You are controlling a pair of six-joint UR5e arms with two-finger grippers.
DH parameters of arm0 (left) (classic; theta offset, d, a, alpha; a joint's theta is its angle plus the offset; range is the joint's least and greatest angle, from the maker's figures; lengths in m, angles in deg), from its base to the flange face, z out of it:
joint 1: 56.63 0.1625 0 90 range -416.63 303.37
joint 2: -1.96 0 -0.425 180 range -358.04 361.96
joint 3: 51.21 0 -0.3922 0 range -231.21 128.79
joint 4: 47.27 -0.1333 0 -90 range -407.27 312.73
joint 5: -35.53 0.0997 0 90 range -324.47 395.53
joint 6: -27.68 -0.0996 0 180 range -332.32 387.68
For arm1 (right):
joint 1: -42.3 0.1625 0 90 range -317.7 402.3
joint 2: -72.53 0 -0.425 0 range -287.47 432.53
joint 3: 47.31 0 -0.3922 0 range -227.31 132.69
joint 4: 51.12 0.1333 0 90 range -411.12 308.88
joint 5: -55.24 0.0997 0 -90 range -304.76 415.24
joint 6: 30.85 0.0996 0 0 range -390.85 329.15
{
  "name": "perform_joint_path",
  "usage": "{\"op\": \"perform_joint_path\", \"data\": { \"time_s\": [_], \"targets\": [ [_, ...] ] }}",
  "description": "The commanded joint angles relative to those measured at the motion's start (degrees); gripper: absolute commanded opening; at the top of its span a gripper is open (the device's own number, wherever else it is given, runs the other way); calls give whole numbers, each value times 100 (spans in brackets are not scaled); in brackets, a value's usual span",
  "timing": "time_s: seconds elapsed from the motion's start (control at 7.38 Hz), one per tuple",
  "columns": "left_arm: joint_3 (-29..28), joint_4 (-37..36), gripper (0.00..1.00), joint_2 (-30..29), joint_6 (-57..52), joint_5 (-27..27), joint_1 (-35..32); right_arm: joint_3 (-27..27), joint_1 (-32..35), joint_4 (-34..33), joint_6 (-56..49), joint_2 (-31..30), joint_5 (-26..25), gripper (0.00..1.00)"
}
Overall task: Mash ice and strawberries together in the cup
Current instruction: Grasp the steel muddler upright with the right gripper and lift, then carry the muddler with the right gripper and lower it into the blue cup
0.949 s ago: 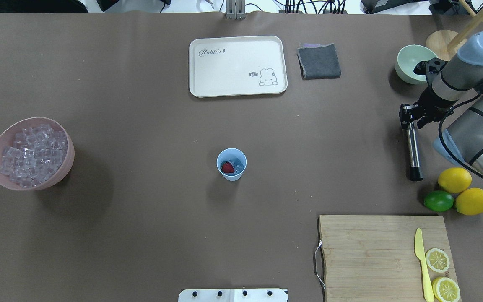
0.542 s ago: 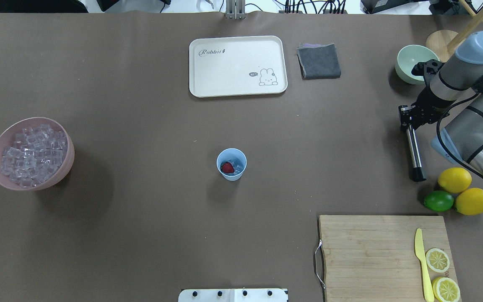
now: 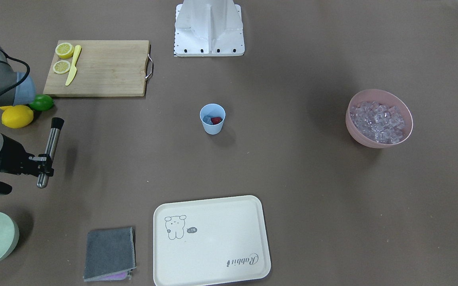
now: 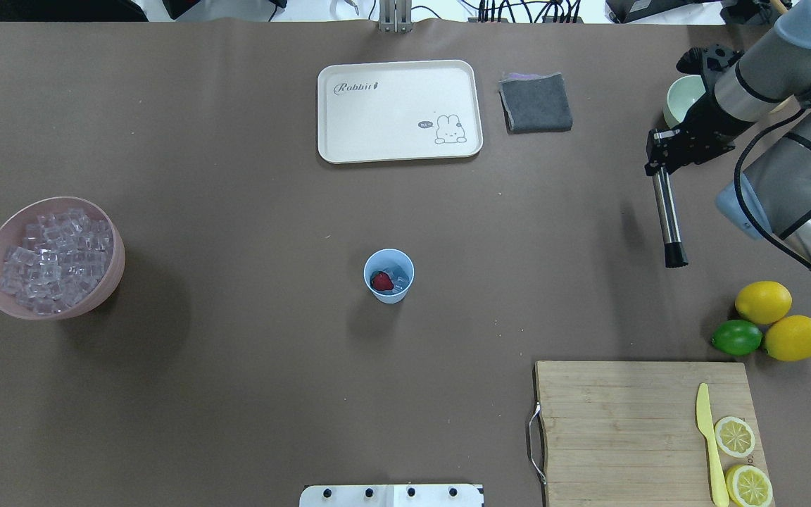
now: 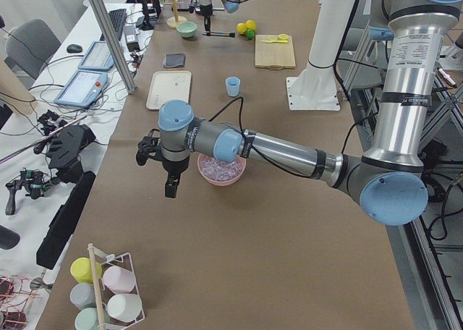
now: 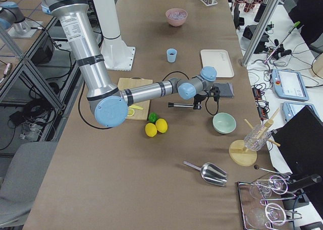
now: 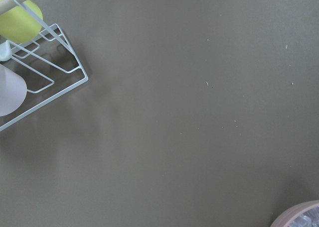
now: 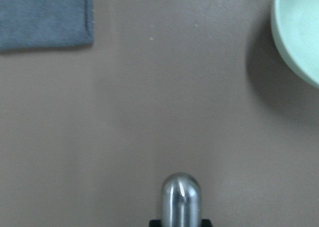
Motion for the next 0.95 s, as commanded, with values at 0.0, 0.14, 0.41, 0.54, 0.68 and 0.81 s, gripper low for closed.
{"op": "perform_joint_path", "data": {
  "time_s": [0.0, 0.14, 0.41, 0.54, 0.68, 0.81],
  "targets": [
    [-17, -5, 97, 9, -40, -13, -15, 1399, -242, 46, 573, 68, -599, 0],
    [-35, 12, 97, 131, -58, -31, -15, 1963, -740, 212, 1048, 216, -1161, 0],
    [-35, 4, 97, 220, -110, -39, -15, 2128, -2135, 1209, 1718, 542, -2976, 0],
    [-52, 4, 97, 220, -110, -31, -15, 2084, -2682, 1546, 1704, 734, -3777, 0],
    [-61, 4, 97, 220, -110, -22, -15, 2083, -2949, 1558, 1669, 1041, -4142, 0],
    [-70, -5, 97, 211, -110, -31, -15, 2101, -3143, 1575, 1599, 1131, -4633, 0]
  ]
}}
